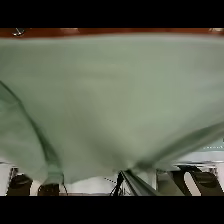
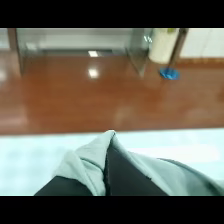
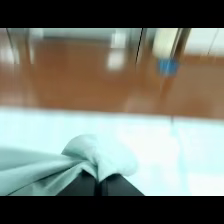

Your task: Fold the shirts.

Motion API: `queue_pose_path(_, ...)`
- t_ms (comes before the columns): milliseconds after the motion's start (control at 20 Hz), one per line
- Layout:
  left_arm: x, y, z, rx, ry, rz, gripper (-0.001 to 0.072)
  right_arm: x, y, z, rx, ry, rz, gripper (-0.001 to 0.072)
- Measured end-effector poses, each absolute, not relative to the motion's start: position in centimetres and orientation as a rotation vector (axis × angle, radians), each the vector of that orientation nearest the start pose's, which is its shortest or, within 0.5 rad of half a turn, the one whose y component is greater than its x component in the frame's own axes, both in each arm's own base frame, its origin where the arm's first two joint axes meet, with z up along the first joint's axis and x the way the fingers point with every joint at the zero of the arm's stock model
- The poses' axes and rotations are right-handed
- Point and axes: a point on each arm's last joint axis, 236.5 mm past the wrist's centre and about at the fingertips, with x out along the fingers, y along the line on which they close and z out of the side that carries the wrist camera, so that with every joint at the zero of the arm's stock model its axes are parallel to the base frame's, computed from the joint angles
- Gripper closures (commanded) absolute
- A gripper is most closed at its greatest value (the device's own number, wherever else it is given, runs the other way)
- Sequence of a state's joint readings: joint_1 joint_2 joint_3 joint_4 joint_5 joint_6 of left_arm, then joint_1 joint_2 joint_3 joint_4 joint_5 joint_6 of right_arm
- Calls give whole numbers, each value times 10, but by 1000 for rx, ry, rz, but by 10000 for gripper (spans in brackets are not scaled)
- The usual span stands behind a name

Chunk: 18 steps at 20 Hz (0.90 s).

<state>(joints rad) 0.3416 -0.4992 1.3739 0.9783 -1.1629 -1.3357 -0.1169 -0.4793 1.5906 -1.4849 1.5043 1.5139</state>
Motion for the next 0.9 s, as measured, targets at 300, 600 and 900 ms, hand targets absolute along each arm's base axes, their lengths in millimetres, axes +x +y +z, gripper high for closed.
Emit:
queue_pose_path(300,338,-74,253,-413,458,-413,689,221,11,197,117,792,34,690)
queue_pose_path(600,439,-106,171,-523,598,-442,689,308,10,80,269,935,11,689)
queue_pose_path(900,458,-142,86,-598,859,-499,495,377,14,-15,425,1092,-7,585)
